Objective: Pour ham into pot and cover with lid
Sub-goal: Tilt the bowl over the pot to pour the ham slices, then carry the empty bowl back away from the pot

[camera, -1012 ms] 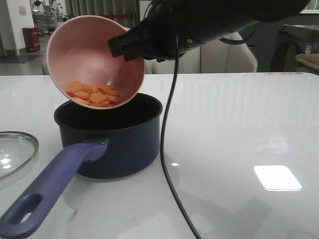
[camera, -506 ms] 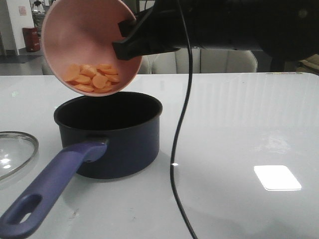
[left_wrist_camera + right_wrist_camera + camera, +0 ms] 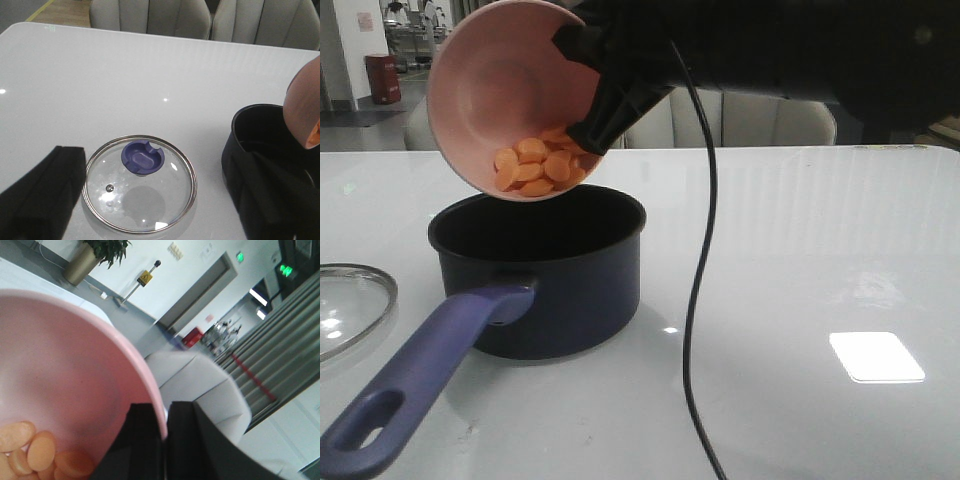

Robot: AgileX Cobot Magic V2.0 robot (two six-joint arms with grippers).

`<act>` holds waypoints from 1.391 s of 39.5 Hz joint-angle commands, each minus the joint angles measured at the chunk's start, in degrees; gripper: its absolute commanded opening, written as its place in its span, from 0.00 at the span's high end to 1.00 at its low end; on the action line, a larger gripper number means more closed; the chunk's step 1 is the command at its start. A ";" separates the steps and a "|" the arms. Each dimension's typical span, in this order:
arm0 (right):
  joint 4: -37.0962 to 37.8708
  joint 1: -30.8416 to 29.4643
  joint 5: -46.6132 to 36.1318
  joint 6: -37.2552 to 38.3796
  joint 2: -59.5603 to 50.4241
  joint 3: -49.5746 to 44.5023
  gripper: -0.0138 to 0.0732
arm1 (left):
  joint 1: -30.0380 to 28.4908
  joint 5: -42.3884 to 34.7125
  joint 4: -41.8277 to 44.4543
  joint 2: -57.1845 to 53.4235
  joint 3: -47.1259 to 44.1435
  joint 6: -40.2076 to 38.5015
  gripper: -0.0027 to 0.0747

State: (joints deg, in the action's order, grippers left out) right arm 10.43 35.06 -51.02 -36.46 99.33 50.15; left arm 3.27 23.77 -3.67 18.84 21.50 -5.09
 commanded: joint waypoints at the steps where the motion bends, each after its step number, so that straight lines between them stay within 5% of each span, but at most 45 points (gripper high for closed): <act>1: -0.72 0.39 -7.14 -6.26 -2.51 1.36 0.68 | 0.30 -4.54 -0.55 0.30 1.53 0.00 0.17; 15: -0.78 0.97 -12.73 -19.73 -0.76 1.36 0.68 | 0.30 -4.54 -0.55 0.30 1.53 0.00 0.17; 35: -1.89 0.97 -16.38 -20.49 -0.58 1.54 0.68 | 0.30 -4.54 -0.55 0.30 1.53 0.00 0.17; 45: -13.06 0.97 -7.49 -2.00 -4.13 1.54 0.68 | 0.30 -4.54 -0.55 0.30 1.53 0.00 0.17; 55: -17.07 -1.79 17.02 9.22 -16.52 1.54 0.68 | 0.30 -4.54 -0.55 0.30 1.53 0.00 0.17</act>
State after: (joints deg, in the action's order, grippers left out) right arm -5.67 34.97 -38.27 -30.49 88.96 50.15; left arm 3.27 23.77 -3.67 18.84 21.50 -5.09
